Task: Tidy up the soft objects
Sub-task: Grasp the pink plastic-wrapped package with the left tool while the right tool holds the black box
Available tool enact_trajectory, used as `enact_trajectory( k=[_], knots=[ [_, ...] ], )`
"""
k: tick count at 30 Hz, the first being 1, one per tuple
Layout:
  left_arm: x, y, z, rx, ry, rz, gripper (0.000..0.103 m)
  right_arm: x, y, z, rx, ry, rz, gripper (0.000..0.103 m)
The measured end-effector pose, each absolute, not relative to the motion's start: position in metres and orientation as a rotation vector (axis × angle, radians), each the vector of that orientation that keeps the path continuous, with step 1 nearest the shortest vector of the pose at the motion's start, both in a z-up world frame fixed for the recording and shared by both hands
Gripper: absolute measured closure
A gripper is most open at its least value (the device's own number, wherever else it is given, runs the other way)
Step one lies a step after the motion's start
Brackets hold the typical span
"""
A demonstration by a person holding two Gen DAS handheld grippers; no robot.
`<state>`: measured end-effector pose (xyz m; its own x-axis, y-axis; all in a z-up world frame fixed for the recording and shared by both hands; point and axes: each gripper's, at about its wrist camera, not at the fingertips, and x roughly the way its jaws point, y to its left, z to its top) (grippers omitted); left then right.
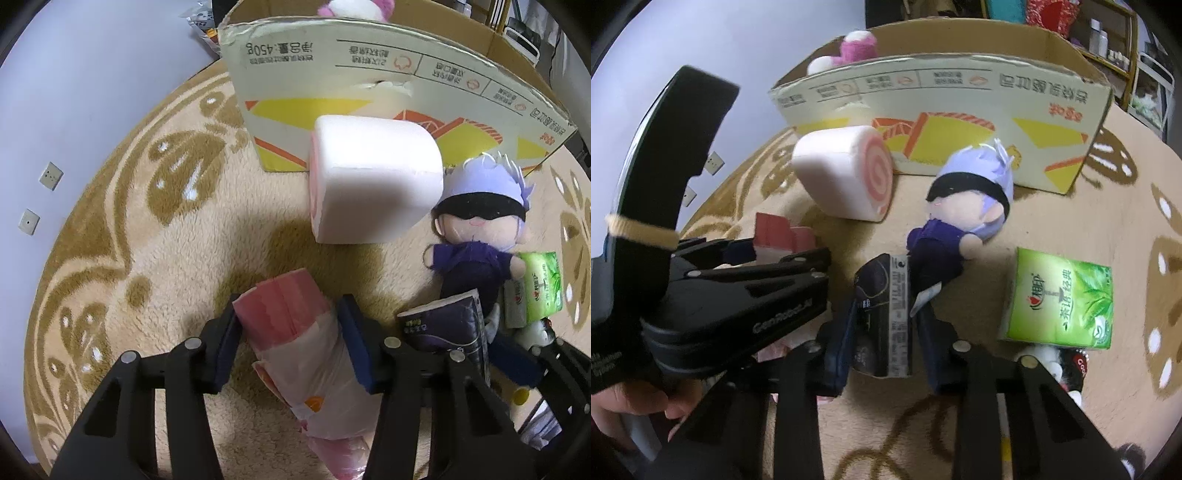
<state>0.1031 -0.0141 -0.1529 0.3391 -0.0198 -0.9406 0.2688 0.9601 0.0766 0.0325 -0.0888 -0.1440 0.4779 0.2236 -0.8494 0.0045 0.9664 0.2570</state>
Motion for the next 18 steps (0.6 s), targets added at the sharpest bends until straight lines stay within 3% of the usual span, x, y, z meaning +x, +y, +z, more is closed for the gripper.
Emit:
enact_trajectory(
  k=[18],
  knots=[
    [0.102, 0.000, -0.139, 0.146, 1.182, -0.180, 0.057, 0.029, -0.103, -0.127, 0.285, 1.006, 0.121, 0.081]
  ],
)
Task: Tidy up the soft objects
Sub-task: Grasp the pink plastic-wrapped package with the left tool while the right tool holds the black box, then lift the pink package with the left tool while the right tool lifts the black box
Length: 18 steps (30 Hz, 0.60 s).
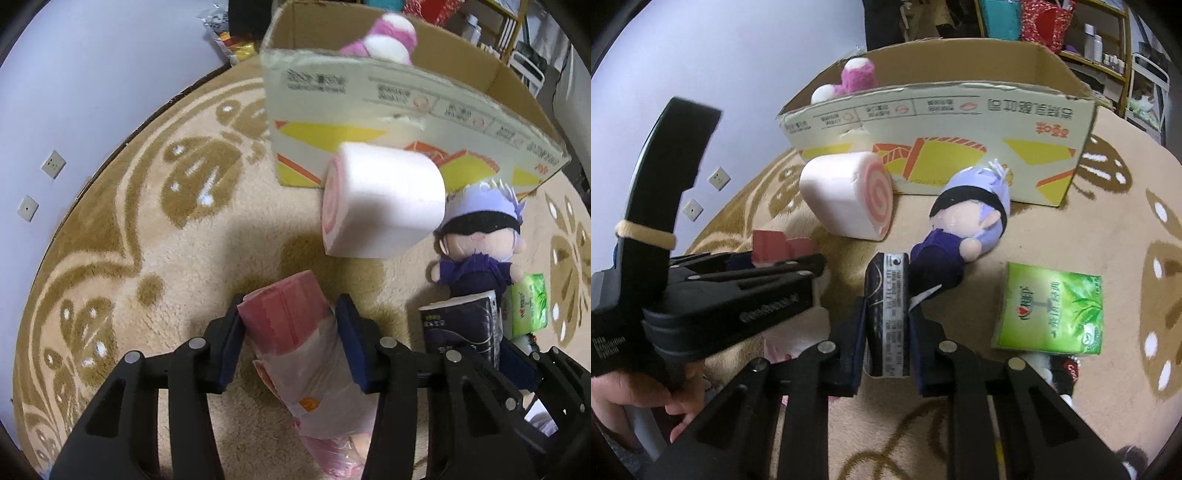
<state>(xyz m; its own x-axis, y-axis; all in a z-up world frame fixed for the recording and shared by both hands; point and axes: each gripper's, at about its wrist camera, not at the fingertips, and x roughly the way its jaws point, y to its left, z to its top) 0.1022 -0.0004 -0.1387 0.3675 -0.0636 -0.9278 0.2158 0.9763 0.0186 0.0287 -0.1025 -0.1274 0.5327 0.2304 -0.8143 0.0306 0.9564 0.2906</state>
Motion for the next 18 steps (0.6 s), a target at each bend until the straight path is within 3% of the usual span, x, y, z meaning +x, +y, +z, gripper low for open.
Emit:
enact_trajectory(
  k=[18],
  knots=[
    [0.089, 0.009, -0.102, 0.112, 1.058, -0.160, 0.061, 0.014, -0.142, -0.123, 0.463, 0.986, 0.142, 0.081]
  ],
)
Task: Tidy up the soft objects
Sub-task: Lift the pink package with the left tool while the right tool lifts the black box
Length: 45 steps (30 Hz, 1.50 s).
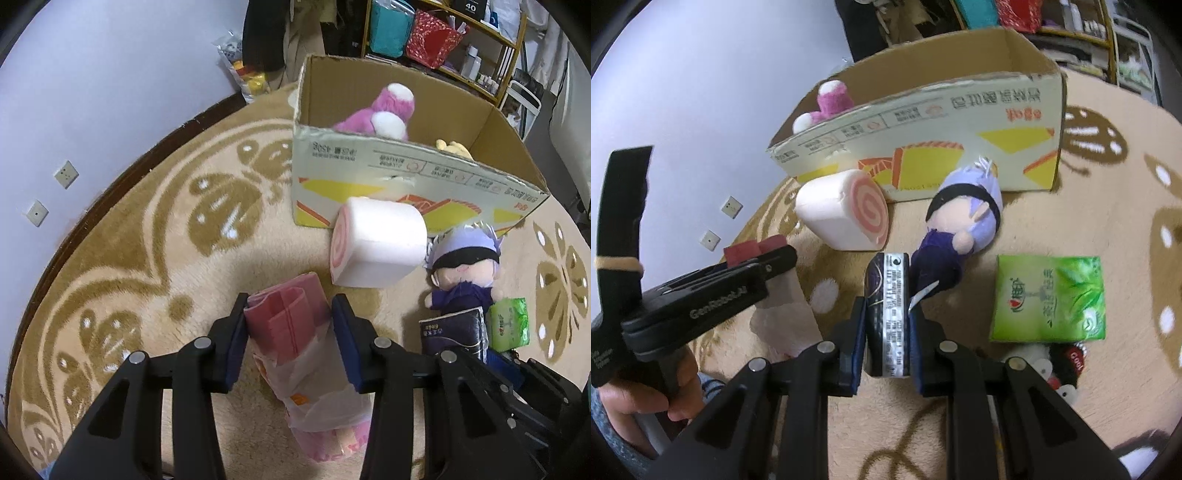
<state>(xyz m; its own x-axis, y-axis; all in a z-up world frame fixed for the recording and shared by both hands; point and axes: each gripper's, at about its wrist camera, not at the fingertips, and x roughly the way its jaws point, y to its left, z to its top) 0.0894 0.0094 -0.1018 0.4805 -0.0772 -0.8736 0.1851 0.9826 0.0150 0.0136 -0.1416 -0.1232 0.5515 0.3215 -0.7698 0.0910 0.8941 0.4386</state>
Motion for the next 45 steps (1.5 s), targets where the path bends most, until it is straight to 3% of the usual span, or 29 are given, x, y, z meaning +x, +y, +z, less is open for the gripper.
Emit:
enact_trajectory(
  k=[20, 31, 45],
  knots=[
    [0.091, 0.008, -0.100, 0.121, 1.042, -0.159, 0.061, 0.016, -0.137, -0.157, 0.508, 1.165, 0.172, 0.079],
    [0.090, 0.011, -0.089, 0.124, 0.991, -0.147, 0.061, 0.010, -0.125, -0.129, 0.329, 1.001, 0.130, 0.083],
    [0.074, 0.007, -0.031, 0.160, 0.783, -0.179, 0.064, 0.008, -0.164, -0.075, 0.388, 0.810, 0.078, 0.083]
  ],
)
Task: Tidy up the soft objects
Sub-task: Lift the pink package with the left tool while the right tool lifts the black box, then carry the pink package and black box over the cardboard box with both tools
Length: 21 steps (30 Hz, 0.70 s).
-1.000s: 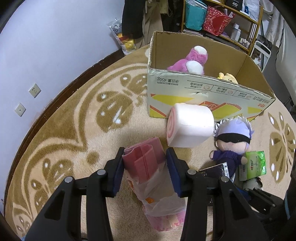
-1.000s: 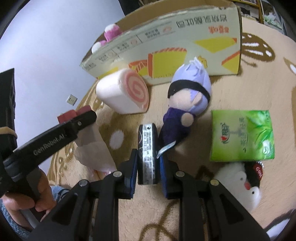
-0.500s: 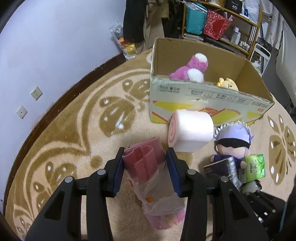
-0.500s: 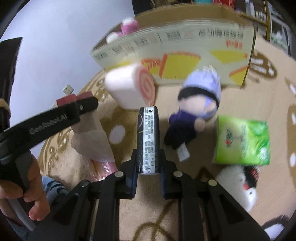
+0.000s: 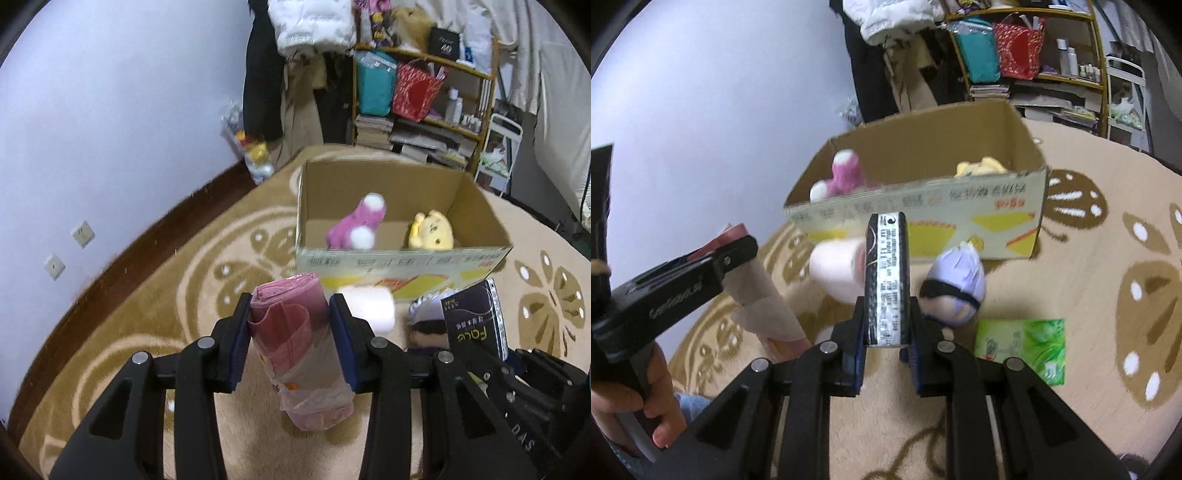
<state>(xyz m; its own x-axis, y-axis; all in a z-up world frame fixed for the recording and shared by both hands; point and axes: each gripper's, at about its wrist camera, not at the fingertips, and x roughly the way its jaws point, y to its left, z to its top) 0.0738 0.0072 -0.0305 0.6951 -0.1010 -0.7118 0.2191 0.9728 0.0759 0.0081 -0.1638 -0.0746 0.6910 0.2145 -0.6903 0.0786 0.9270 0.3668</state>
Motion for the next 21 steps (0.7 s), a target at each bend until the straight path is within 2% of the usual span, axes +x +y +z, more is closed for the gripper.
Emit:
enact_trajectory(
  k=[11, 21],
  knots=[
    [0.081, -0.003, 0.027, 0.143, 0.618, -0.208, 0.064, 0.017, -0.179, -0.051, 0.400, 0.723, 0.055, 0.083],
    [0.113, -0.019, 0.057, 0.159, 0.519, -0.221, 0.064, 0.044, -0.198, -0.035, 0.381, 0.670, 0.040, 0.083]
  ],
)
